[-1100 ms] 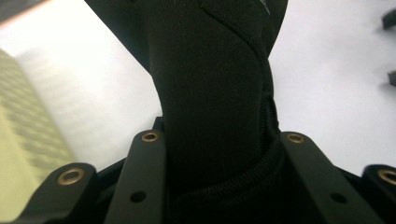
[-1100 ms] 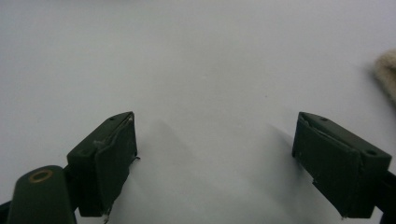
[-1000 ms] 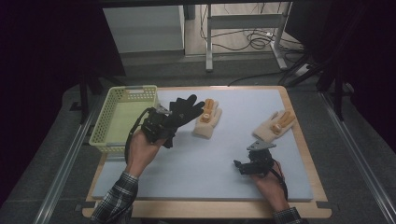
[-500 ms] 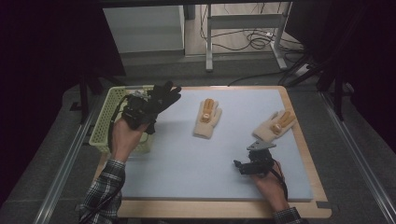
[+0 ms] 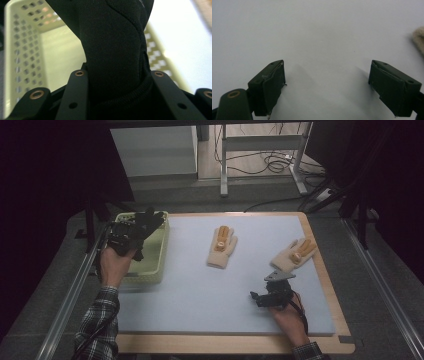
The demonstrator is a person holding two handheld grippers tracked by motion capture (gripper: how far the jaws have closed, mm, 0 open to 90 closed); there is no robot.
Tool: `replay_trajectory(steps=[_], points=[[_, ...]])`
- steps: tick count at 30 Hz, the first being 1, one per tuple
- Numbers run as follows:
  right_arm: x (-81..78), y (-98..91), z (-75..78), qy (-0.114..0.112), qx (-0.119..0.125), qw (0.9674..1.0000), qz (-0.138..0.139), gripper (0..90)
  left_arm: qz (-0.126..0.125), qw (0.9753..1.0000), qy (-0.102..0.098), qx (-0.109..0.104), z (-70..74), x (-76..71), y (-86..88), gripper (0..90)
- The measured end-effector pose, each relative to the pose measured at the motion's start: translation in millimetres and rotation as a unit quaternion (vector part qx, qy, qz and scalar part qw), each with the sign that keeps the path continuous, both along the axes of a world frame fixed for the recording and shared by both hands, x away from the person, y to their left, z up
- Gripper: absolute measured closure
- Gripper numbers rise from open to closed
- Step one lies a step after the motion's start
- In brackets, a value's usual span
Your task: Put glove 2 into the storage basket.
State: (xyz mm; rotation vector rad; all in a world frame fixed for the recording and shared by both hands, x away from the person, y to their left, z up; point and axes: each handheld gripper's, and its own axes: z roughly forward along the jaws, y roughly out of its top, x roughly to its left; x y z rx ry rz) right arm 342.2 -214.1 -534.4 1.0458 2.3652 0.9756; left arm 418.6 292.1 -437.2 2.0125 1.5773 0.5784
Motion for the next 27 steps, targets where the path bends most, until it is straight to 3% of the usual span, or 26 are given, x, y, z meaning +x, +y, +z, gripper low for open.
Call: replay_trajectory(steps=[3,6,15,17,21,22,23,24,25,27], points=[[0.0,0.0,0.0,0.000,0.000,1.0000,0.000,13.5,0.010,0.9999,0.005,0.004,-5.0,2.6,6.1,66.1],[0.0,0.0,0.0,0.000,0.000,1.0000,0.000,13.5,0.033,0.9991,0.020,0.019,-19.4,9.7,17.1,66.0],[0.0,0.0,0.0,0.000,0.000,1.0000,0.000,13.5,0.059,0.9960,0.057,0.035,-39.1,28.4,26.7,65.4],[0.0,0.0,0.0,0.000,0.000,1.0000,0.000,13.5,0.067,0.9936,0.080,0.044,-45.3,36.3,29.3,65.3],[0.0,0.0,0.0,0.000,0.000,1.0000,0.000,13.5,0.078,0.9909,0.098,0.051,-50.4,42.4,32.2,64.9],[0.0,0.0,0.0,0.000,0.000,1.0000,0.000,13.5,0.083,0.9885,0.111,0.060,-53.9,45.7,33.3,64.8],[0.0,0.0,0.0,0.000,0.000,1.0000,0.000,13.5,0.083,0.9885,0.111,0.060,-53.9,45.7,33.3,64.6],[0.0,-0.1,0.0,0.000,0.000,1.0000,0.000,13.5,0.093,0.9841,0.125,0.086,-58.3,48.4,33.4,64.5],[0.0,-0.1,0.0,0.000,0.000,1.0000,0.000,13.5,0.093,0.9841,0.125,0.086,-58.3,48.4,33.4,64.4],[0.0,0.0,0.0,0.000,0.000,1.0000,0.000,13.5,0.099,0.9811,0.135,0.097,-62.3,50.4,34.5,64.1]])
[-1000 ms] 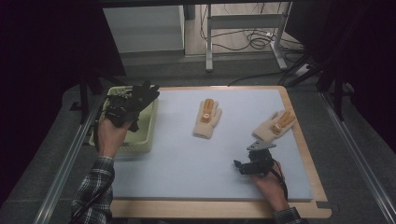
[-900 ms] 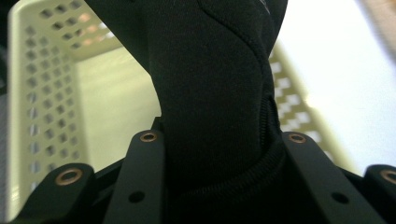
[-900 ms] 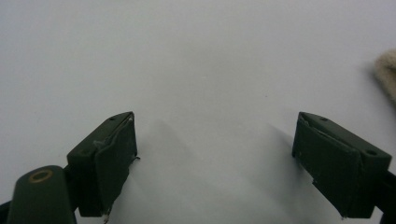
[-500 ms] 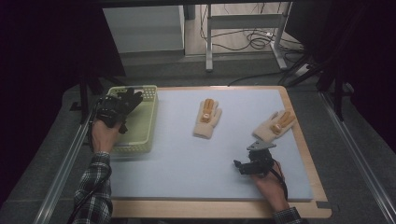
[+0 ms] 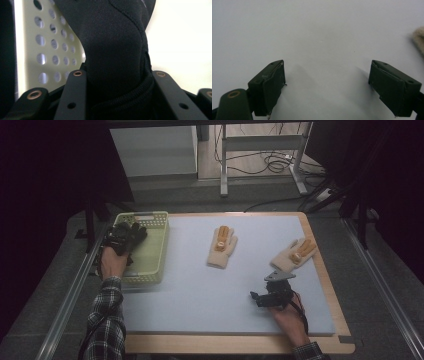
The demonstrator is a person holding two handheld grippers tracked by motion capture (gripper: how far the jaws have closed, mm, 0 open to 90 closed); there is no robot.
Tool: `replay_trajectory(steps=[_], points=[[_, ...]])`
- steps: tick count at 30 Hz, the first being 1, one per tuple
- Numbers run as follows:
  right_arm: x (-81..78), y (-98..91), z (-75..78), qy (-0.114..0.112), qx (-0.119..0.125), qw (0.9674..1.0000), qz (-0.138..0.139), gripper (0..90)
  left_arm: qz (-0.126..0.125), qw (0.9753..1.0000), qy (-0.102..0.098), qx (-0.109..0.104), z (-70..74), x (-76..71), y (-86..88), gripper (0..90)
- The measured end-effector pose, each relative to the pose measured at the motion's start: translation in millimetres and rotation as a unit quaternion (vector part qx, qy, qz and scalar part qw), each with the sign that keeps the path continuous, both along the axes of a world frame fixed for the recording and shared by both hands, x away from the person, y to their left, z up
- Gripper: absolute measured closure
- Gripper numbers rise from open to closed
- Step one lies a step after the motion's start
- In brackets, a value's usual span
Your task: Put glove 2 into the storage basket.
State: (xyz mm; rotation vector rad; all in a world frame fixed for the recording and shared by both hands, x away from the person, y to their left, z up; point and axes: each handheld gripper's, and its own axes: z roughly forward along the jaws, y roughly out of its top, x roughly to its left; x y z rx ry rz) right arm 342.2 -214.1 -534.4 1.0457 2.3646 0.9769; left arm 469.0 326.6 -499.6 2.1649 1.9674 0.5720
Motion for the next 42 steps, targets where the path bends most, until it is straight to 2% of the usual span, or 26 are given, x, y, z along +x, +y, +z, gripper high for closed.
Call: replay_trajectory(steps=[2,3,6,8,9,10,11,14,16,17,22,23,24,26,27,30,32,33,34,35,36,38,39,40,41,42], points=[[0.0,0.0,0.0,0.000,0.000,1.0000,0.000,13.5,0.002,1.0000,0.001,-0.007,-3.1,1.9,1.3,61.2],[0.0,0.0,0.0,0.000,0.000,1.0000,0.000,13.5,0.005,0.9997,0.015,-0.020,-7.3,5.0,3.4,58.5],[0.0,0.0,0.0,0.000,0.000,1.0000,0.000,13.5,0.007,0.9994,0.019,-0.028,-12.0,7.1,6.2,41.4],[0.0,-0.1,0.0,0.000,0.000,1.0000,0.000,13.5,-0.003,0.9990,0.019,-0.040,-12.6,7.3,7.7,36.5],[0.0,0.0,0.0,0.000,0.000,1.0000,0.000,13.5,-0.010,0.9977,0.013,-0.066,-10.5,6.3,7.5,32.3],[0.0,0.0,0.0,0.000,0.000,1.0000,0.000,13.5,-0.010,0.9977,0.013,-0.066,-10.5,6.3,7.5,27.3],[0.0,0.0,0.0,0.000,0.000,1.0000,0.000,13.5,-0.016,0.9966,0.017,-0.080,-8.7,6.0,6.5,27.3],[-0.1,0.0,0.0,0.000,0.000,1.0000,0.000,13.5,-0.018,0.9973,0.001,-0.072,-1.8,3.9,5.0,13.2],[0.0,0.0,0.0,0.000,0.000,1.0000,0.000,13.5,-0.018,0.9956,-0.014,-0.091,4.2,0.9,8.7,12.5],[0.0,0.0,0.0,0.000,0.000,1.0000,0.000,13.5,-0.022,0.9934,-0.029,-0.109,10.0,-2.8,12.7,12.1],[-0.1,0.0,0.0,0.000,0.000,1.0000,0.000,13.5,-0.038,0.9910,-0.042,-0.121,19.2,-10.5,17.9,9.9],[-0.1,0.1,0.0,0.000,0.000,1.0000,0.000,13.5,-0.045,0.9890,-0.052,-0.131,23.1,-13.9,19.9,9.8],[-0.1,0.1,0.0,0.000,0.000,1.0000,0.000,13.5,-0.045,0.9890,-0.052,-0.131,23.1,-13.9,19.9,9.5],[-0.1,0.1,0.0,0.000,0.000,1.0000,0.000,13.5,-0.050,0.9869,-0.059,-0.142,26.4,-17.0,21.9,9.0],[-0.1,0.1,0.0,0.000,0.000,1.0000,0.000,13.5,-0.059,0.9842,-0.062,-0.155,28.5,-19.5,23.1,7.5],[-0.1,0.0,0.0,0.000,-0.001,1.0000,0.000,13.5,-0.068,0.9799,-0.067,-0.176,32.2,-24.5,22.8,5.8],[-0.1,0.1,0.0,0.000,0.000,1.0000,0.000,13.5,-0.074,0.9786,-0.069,-0.179,33.7,-26.1,22.3,5.1],[-0.1,0.0,0.0,0.000,-0.001,1.0000,0.000,13.5,-0.084,0.9759,-0.077,-0.186,36.7,-29.7,20.5,4.8],[-0.1,0.0,0.0,0.000,-0.001,1.0000,0.000,13.5,-0.084,0.9759,-0.077,-0.186,36.7,-29.7,20.5,4.6],[-0.1,0.0,0.0,0.000,-0.001,1.0000,0.000,13.5,-0.098,0.9721,-0.085,-0.196,39.8,-33.8,17.5,4.3],[-0.1,0.0,0.0,0.000,-0.001,1.0000,0.000,13.5,-0.098,0.9721,-0.085,-0.196,39.8,-33.8,17.5,4.0],[-0.1,0.0,0.0,0.000,-0.001,1.0000,0.000,13.5,-0.111,0.9686,-0.093,-0.202,42.2,-37.2,14.0,3.5],[-0.1,0.0,0.0,0.000,-0.001,1.0000,0.000,13.5,-0.125,0.9645,-0.103,-0.209,44.2,-40.6,9.9,3.0],[-0.1,0.0,0.0,0.000,-0.001,1.0000,0.000,13.5,-0.125,0.9645,-0.103,-0.209,44.2,-40.6,9.9,2.7],[-0.1,0.0,0.0,0.000,-0.001,1.0000,0.000,13.5,-0.144,0.9604,-0.110,-0.211,46.4,-44.3,3.5,2.2],[-0.1,0.0,0.0,0.000,-0.001,1.0000,0.000,13.5,-0.144,0.9604,-0.110,-0.211,46.4,-44.3,3.5,1.9]])
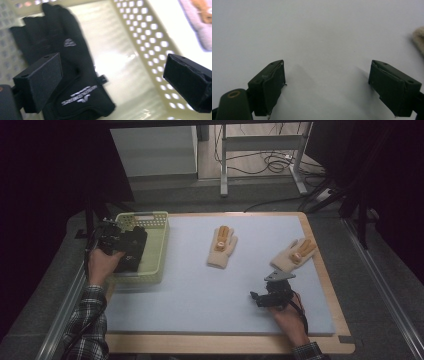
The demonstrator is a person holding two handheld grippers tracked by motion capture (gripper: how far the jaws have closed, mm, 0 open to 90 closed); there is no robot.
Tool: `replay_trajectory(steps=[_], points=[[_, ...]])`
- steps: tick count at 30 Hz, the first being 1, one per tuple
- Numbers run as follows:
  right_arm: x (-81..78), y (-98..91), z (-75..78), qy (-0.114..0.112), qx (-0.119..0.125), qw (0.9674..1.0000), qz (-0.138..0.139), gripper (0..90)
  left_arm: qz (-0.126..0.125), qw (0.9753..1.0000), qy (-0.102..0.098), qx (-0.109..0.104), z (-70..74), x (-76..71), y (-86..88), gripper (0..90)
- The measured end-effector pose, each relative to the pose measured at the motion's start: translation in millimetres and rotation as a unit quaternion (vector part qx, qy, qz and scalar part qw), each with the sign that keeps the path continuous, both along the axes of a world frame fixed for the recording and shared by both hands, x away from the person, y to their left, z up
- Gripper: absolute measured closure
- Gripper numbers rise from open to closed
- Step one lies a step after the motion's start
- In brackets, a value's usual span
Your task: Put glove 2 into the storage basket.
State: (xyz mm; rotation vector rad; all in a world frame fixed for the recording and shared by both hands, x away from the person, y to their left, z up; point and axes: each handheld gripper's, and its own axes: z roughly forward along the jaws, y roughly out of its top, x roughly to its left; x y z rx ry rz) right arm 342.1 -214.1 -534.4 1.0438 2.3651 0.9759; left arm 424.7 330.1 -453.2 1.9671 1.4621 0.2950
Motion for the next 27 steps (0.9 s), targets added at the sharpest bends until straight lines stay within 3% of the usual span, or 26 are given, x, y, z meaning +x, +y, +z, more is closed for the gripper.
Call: replay_trajectory(steps=[6,12,13,14,15,17,19,20,21,22,23,24,25,26,27], points=[[0.0,0.0,0.0,0.000,0.000,1.0000,0.000,13.5,-0.041,0.9987,-0.031,0.002,7.2,-11.6,-21.5,1.3],[0.0,-0.1,0.2,0.001,-0.001,1.0000,0.000,13.5,-0.083,0.9946,-0.062,0.002,11.5,-24.7,-47.2,1.2],[-0.1,-0.1,0.2,0.001,-0.001,1.0000,0.000,13.5,-0.098,0.9924,-0.074,0.007,11.9,-29.4,-56.8,1.2],[-0.1,-0.1,0.2,0.001,-0.001,1.0000,0.000,13.5,-0.098,0.9924,-0.074,0.007,11.9,-29.4,-56.8,1.2],[-0.1,0.0,0.2,0.001,-0.001,1.0000,0.000,13.5,-0.113,0.9899,-0.085,0.011,12.0,-35.1,-67.8,1.2],[-0.2,0.0,0.2,0.001,-0.001,1.0000,0.000,13.5,-0.120,0.9887,-0.089,0.011,12.0,-37.7,-73.0,1.2],[-0.2,0.0,0.3,0.001,-0.001,1.0000,0.000,13.5,-0.140,0.9850,-0.100,0.015,12.6,-46.1,-87.9,1.2],[-0.2,0.0,0.3,0.001,-0.001,1.0000,0.000,13.5,-0.140,0.9850,-0.100,0.015,12.6,-46.1,-87.9,1.2],[-0.3,0.0,0.3,0.002,0.000,1.0000,-0.001,13.5,-0.153,0.9821,-0.108,0.015,13.1,-53.0,-98.9,1.2],[-0.3,0.0,0.3,0.002,0.000,1.0000,-0.001,13.5,-0.153,0.9821,-0.108,0.015,13.1,-53.0,-98.9,1.2],[-0.2,0.0,0.3,0.001,-0.001,1.0000,0.000,13.5,-0.170,0.9781,-0.118,0.016,13.1,-61.4,-111.0,1.1],[-0.2,0.0,0.3,0.001,-0.001,1.0000,0.000,13.5,-0.170,0.9781,-0.118,0.016,13.1,-61.4,-111.0,1.2],[-0.2,0.0,0.3,0.001,-0.001,1.0000,-0.001,13.5,-0.183,0.9753,-0.123,0.013,11.9,-67.8,-119.8,1.2],[-0.2,0.0,0.3,0.001,-0.001,1.0000,-0.001,13.5,-0.183,0.9753,-0.123,0.013,11.9,-67.8,-119.8,1.2],[-0.2,0.0,0.3,0.001,-0.001,1.0000,-0.001,13.5,-0.195,0.9723,-0.127,0.015,8.8,-76.1,-130.5,1.2]])
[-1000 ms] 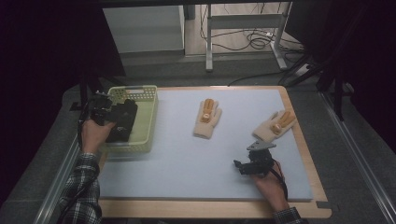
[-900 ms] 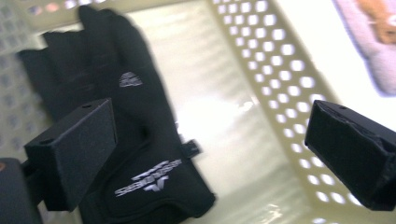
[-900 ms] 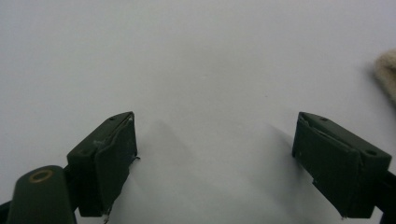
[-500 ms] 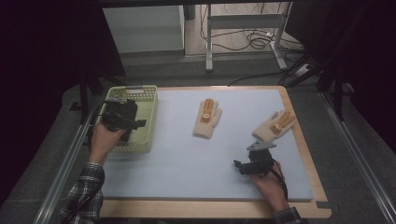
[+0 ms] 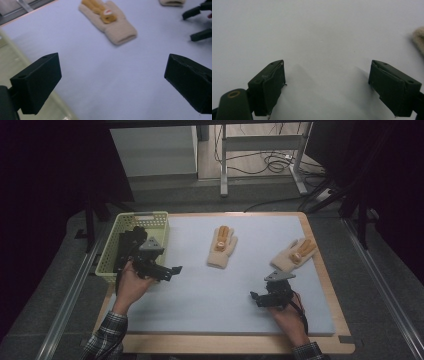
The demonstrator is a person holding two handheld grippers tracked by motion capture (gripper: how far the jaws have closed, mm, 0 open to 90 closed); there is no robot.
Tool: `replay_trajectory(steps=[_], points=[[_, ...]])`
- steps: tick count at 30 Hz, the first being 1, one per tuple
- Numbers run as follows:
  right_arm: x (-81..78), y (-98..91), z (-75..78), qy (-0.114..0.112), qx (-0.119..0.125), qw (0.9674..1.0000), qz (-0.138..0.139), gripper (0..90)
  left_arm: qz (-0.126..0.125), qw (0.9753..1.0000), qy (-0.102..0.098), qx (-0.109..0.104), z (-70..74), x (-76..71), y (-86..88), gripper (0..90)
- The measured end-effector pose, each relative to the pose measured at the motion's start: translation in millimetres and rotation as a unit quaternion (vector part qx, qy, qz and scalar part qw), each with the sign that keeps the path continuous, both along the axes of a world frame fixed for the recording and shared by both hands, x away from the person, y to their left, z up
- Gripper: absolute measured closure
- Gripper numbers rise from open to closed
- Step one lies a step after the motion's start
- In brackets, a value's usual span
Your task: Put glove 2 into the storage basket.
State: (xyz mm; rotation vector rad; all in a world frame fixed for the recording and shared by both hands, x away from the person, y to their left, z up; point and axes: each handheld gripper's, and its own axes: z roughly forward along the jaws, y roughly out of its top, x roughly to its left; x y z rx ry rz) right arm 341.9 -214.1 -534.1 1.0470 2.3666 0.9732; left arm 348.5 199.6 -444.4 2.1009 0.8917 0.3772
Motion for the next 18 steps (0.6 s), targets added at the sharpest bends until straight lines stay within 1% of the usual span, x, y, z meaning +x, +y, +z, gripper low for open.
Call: replay_trajectory(steps=[1,2,3,4,5,6,7,8,9,10,12,13,14,15,16,17,18], points=[[0.0,0.0,0.0,0.000,0.000,1.0000,0.000,13.5,0.000,1.0000,0.000,0.000,0.0,0.0,0.0,1.2],[0.0,0.0,0.0,0.000,0.000,1.0000,0.000,13.5,-0.008,1.0000,-0.004,0.004,-3.5,-6.4,-7.1,1.2],[0.0,0.0,0.0,0.000,0.000,1.0000,0.000,13.5,-0.008,1.0000,-0.004,0.004,-3.5,-6.4,-7.1,1.2],[-0.1,0.0,0.0,0.000,0.000,1.0000,0.000,13.5,-0.018,0.9998,-0.005,0.002,-8.9,-13.1,-13.6,1.2],[-0.1,0.0,0.0,0.000,0.000,1.0000,0.000,13.5,-0.018,0.9998,-0.005,0.002,-8.9,-13.1,-13.6,1.2],[0.0,0.1,-0.1,0.000,0.000,1.0000,0.000,13.5,-0.027,0.9996,-0.003,0.000,-16.8,-20.0,-19.7,1.2],[0.0,0.1,-0.1,0.000,0.000,1.0000,0.000,13.5,-0.027,0.9996,-0.003,0.000,-16.8,-20.0,-19.7,1.2],[0.0,0.0,-0.1,0.000,0.000,1.0000,0.000,13.5,-0.029,0.9996,-0.001,0.003,-25.2,-25.5,-24.5,1.2],[0.0,0.0,-0.1,0.000,0.000,1.0000,0.000,13.5,-0.029,0.9996,-0.001,0.003,-25.2,-25.5,-24.5,1.2],[0.0,0.0,-0.1,0.000,0.000,1.0000,0.000,13.5,-0.028,0.9996,0.002,0.005,-33.7,-29.5,-27.7,1.2],[0.1,0.0,-0.1,0.000,0.000,1.0000,0.000,13.5,-0.027,0.9996,0.007,0.010,-43.6,-32.8,-29.8,1.2],[0.1,0.0,-0.1,0.000,0.000,1.0000,0.000,13.5,-0.027,0.9996,0.007,0.010,-43.6,-32.8,-29.8,1.2],[0.1,0.0,-0.1,0.000,0.000,1.0000,0.000,13.5,-0.024,0.9996,0.013,0.012,-53.5,-35.0,-30.7,1.2],[0.1,0.0,-0.1,0.000,0.000,1.0000,0.000,13.5,-0.024,0.9996,0.013,0.012,-53.5,-35.0,-30.7,1.2],[0.1,0.1,-0.1,0.001,0.000,1.0000,0.000,13.5,-0.017,0.9995,0.019,0.018,-62.9,-36.8,-31.0,1.2],[0.1,0.1,-0.1,0.001,0.000,1.0000,0.000,13.5,-0.017,0.9995,0.019,0.018,-62.9,-36.8,-31.0,1.2],[0.1,0.2,-0.1,0.001,0.000,1.0000,0.000,13.5,-0.010,0.9994,0.026,0.021,-71.6,-38.2,-30.8,1.2]])
